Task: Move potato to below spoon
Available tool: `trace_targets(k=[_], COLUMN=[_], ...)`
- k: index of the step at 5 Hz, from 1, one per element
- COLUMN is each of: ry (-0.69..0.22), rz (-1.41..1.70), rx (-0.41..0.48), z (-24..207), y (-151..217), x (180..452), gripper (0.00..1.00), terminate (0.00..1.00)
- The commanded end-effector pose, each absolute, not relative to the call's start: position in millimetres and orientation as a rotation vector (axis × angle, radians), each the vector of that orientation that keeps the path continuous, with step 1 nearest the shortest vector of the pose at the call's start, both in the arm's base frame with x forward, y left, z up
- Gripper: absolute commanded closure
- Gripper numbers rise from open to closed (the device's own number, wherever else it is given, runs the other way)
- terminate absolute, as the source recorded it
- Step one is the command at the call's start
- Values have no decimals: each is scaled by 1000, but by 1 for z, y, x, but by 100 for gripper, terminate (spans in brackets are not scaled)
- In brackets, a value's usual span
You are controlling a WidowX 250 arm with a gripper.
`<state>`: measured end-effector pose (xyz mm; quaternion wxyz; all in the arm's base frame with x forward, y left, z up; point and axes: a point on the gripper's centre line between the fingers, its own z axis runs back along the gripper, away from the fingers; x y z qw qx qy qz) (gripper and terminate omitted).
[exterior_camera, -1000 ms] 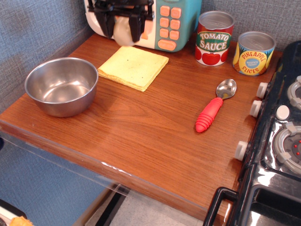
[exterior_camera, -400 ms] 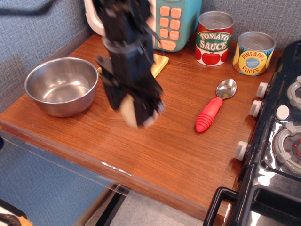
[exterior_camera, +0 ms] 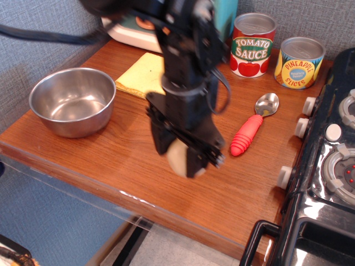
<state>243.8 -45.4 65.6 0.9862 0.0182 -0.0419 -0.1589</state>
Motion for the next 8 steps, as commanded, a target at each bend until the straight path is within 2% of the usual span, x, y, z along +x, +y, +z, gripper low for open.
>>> trace_targets(k=[1,2,3,4,5,6,7,8], ry=[-71,-26,24,47,-62,-259,-291,-239], rz=[-224,-187,-171,-184,-210,-219,-229,-196], rx=[20,20,6,-11,2,48,33,31], z=[65,59,57,61,99,150,182,172], y=[-48,-48,-46,-46,-37,-15,3,14], x=[258,253,249,249,250,249,256,262], gripper=[100,100,0,0,0,0,0,0], terminate=[0,0,0,0,0,0,0,0])
